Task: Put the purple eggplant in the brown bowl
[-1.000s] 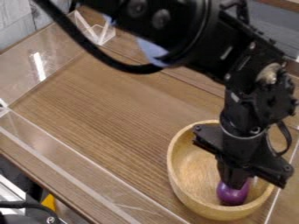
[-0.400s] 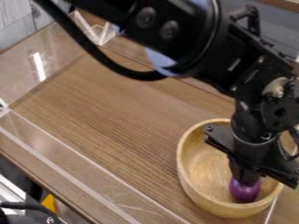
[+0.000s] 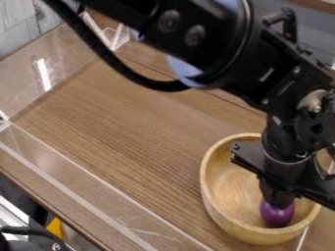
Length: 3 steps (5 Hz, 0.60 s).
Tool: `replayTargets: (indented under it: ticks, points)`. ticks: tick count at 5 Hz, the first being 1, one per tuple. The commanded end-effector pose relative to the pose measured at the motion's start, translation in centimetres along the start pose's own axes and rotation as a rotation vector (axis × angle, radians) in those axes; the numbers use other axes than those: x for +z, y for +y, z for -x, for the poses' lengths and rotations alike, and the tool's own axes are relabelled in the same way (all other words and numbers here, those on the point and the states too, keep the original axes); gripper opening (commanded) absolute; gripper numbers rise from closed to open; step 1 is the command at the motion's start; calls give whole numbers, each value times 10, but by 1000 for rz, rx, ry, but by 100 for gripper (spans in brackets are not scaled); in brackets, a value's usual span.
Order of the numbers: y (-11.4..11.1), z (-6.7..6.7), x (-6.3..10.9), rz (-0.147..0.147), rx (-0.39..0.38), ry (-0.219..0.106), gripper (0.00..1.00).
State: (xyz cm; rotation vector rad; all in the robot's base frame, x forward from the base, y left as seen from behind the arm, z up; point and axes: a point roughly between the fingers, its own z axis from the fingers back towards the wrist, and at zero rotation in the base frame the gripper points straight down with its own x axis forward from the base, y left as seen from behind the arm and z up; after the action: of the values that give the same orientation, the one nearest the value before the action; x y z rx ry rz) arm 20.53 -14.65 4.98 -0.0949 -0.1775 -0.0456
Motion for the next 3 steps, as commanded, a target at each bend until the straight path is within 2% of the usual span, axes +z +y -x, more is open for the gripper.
replayTargets:
  ticks: [1,2,3]
  points:
    - [13,18,3,-38,34,45,0]
    - [12,26,0,-24,-24,75,0]
    - [11,28,4,-21,-89,89,0]
